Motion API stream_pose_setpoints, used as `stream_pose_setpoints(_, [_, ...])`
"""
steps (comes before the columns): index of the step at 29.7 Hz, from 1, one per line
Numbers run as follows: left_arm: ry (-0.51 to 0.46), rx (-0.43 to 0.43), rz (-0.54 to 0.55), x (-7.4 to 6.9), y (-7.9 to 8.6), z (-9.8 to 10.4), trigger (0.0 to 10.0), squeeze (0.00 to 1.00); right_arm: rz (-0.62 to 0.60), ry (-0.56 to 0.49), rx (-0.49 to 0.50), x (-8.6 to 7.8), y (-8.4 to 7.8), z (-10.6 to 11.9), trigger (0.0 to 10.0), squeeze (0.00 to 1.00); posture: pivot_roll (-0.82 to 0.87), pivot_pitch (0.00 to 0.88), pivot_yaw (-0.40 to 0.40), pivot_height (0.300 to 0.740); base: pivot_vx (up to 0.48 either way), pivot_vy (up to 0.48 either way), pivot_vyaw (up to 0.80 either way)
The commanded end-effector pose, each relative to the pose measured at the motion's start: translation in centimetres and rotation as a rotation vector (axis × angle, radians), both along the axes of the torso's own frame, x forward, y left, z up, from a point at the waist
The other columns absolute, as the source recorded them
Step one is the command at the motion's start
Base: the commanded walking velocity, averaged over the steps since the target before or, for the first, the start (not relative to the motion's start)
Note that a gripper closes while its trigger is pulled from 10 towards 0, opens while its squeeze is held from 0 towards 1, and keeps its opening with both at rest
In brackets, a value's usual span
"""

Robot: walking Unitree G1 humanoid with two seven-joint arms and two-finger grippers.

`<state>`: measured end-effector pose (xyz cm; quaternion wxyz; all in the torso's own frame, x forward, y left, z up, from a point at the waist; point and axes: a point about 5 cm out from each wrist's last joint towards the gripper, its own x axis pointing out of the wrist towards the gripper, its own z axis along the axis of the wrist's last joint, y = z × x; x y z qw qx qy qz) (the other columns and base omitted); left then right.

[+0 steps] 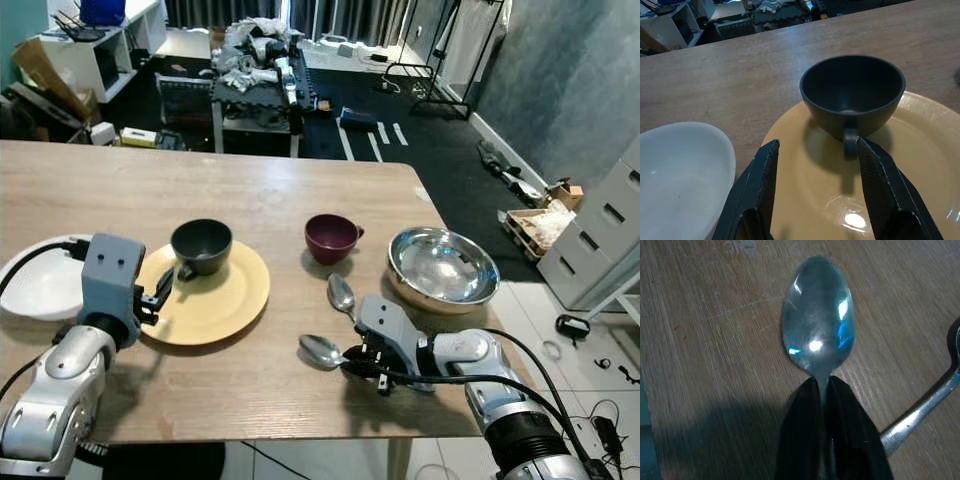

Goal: Setting the table

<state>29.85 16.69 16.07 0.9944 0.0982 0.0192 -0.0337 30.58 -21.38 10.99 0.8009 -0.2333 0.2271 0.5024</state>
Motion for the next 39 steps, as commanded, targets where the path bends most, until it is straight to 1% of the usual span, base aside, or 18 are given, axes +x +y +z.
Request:
stream_pose_setpoints(1, [0.014,-0.013,0.0,-0.1,0.0,-0.1,10.0,0.0,-0.035,0.089,-0.053,-1.0,-0.9,-2.2,0.0,0.0,0.01,0.0,0.021,0.74,0.0,0.0,0.0])
stream_pose_setpoints(6, [0.015,-0.014,-0.001,-0.1,-0.1,-0.1,10.0,0.0,-0.036,0.09,-0.036,-1.1,-0.7,-2.3,0.0,0.0,0.01,0.0,0.021,0.74,0.0,0.0,0.0])
stream_pose_setpoints(11, [0.014,-0.015,-0.003,0.0,-0.1,-0.1,10.0,0.0,-0.052,0.056,0.084,-0.6,0.4,-1.2,0.0,0.0,0.01,0.0,0.019,0.74,0.0,0.0,0.0])
stream_pose_setpoints(12, [0.013,-0.021,-0.004,0.0,-0.2,-0.1,10.0,0.0,-0.071,0.019,0.18,-0.2,1.2,0.0,0.0,0.0,0.01,0.0,0.017,0.74,0.0,0.0,0.0])
stream_pose_setpoints(14, [0.013,-0.021,-0.004,0.0,-0.2,-0.1,10.0,0.0,-0.071,0.019,0.18,-0.2,1.2,0.0,0.0,0.0,0.01,0.0,0.017,0.74,0.0,0.0,0.0])
stream_pose_setpoints(15, [0.011,-0.032,-0.006,0.0,-0.3,0.0,10.0,0.0,-0.094,-0.032,0.287,0.2,2.1,1.7,2.4,0.0,0.0,0.0,0.015,0.74,0.0,0.0,0.0])
stream_pose_setpoints(16, [0.007,-0.043,-0.009,0.0,-0.4,0.0,10.0,0.0,-0.114,-0.072,0.387,0.4,2.7,3.3,7.8,0.0,0.0,0.0,0.014,0.74,0.0,0.0,0.0])
stream_pose_setpoints(17, [0.007,-0.043,-0.009,0.0,-0.4,0.0,10.0,0.0,-0.114,-0.072,0.387,0.4,2.7,3.3,7.8,0.0,0.0,0.0,0.014,0.74,0.0,0.0,0.0])
stream_pose_setpoints(18, [0.003,-0.051,-0.014,0.0,-0.6,0.2,10.0,0.0,-0.13,-0.111,0.495,0.2,3.2,5.0,10.0,0.0,0.0,0.0,0.015,0.74,0.0,0.0,0.0])
stream_pose_setpoints(22, [0.0,-0.058,-0.029,0.1,-0.9,0.2,10.0,0.0,-0.182,-0.191,0.726,-1.3,3.6,8.3,10.0,0.0,-0.02,0.0,0.023,0.74,0.0,0.0,0.0])
stream_pose_setpoints(24, [0.0,-0.058,-0.035,0.3,-1.0,0.2,10.0,0.0,-0.237,-0.25,0.768,-1.6,3.5,9.1,10.0,0.0,-0.02,0.0,0.028,0.74,0.0,0.0,0.0])
stream_pose_setpoints(29, [-0.006,-0.061,-0.046,0.6,-1.3,0.4,10.0,0.0,-0.411,-0.391,0.75,-1.2,3.3,9.5,10.0,0.0,-0.04,0.0,0.034,0.74,0.0,0.0,0.0])
stream_pose_setpoints(30, [-0.02,-0.071,-0.052,0.9,-1.6,0.8,10.0,0.0,-0.55,-0.483,0.691,-1.0,3.1,9.0,10.0,0.0,-0.05,0.0,0.037,0.74,0.0,0.0,0.0])
stream_pose_setpoints(31, [-0.02,-0.071,-0.052,0.9,-1.6,0.8,10.0,0.0,-0.55,-0.483,0.691,-1.0,3.1,9.0,10.0,0.0,-0.05,0.0,0.037,0.74,0.0,0.0,0.0])
stream_pose_setpoints(32, [-0.037,-0.086,-0.057,1.1,-1.9,1.3,10.0,0.0,-0.735,-0.532,0.698,-0.6,2.3,8.3,10.0,0.0,-0.05,0.0,0.037,0.74,0.0,0.0,0.0])
stream_pose_setpoints(33, [-0.037,-0.086,-0.057,1.1,-1.9,1.3,10.0,0.0,-0.735,-0.532,0.698,-0.6,2.3,8.3,10.0,0.0,-0.05,0.0,0.037,0.74,0.0,0.0,0.0])
stream_pose_setpoints(34, [-0.062,-0.106,-0.073,1.3,-2.3,2.1,10.0,0.0,-0.935,-0.594,0.689,-0.5,1.0,7.8,10.0,0.0,-0.05,0.0,0.038,0.74,0.0,0.0,0.0])
stream_pose_setpoints(39, [-0.088,-0.122,-0.117,1.1,-3.0,2.8,10.0,0.0,-1.122,-0.65,0.681,-1.0,-0.3,7.4,10.0,0.0,-0.05,0.0,0.044,0.74,0.0,0.0,0.0])
